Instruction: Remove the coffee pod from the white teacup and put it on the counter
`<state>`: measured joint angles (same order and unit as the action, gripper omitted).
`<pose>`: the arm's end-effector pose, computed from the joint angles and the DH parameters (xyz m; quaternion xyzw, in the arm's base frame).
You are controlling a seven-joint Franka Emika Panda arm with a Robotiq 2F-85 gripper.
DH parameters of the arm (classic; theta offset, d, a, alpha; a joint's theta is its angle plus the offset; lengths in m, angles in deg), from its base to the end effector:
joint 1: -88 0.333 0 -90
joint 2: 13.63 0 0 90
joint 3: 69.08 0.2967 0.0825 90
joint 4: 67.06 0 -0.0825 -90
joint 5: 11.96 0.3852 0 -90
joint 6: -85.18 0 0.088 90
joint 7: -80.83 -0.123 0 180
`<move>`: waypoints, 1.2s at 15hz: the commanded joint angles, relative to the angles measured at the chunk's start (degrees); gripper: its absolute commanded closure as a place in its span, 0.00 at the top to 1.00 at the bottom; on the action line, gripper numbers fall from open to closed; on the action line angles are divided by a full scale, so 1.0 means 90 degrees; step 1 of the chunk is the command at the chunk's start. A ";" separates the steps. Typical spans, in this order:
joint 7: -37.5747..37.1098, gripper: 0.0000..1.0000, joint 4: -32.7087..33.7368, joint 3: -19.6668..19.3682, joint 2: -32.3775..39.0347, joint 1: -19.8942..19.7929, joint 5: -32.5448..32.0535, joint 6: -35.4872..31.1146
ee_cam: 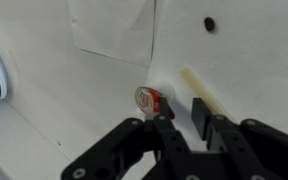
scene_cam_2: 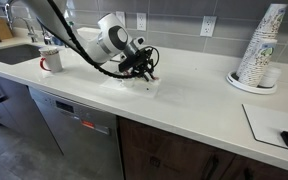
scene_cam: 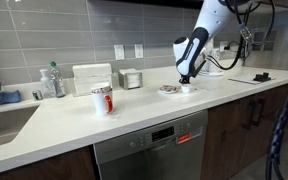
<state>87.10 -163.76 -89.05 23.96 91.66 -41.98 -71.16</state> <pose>0.6903 -0.1550 0.2435 0.9352 0.1806 0.1329 0.2739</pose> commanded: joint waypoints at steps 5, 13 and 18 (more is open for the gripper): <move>0.0183 0.93 -0.0095 0.0553 -0.0382 -0.0379 0.0234 0.0478; 0.0587 1.00 -0.0082 0.1120 -0.1163 -0.0831 0.0957 0.2039; 0.1150 1.00 -0.0149 0.1483 -0.1817 -0.1204 0.1839 0.3099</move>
<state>94.00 -163.36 -78.19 11.52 83.21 -29.49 -47.98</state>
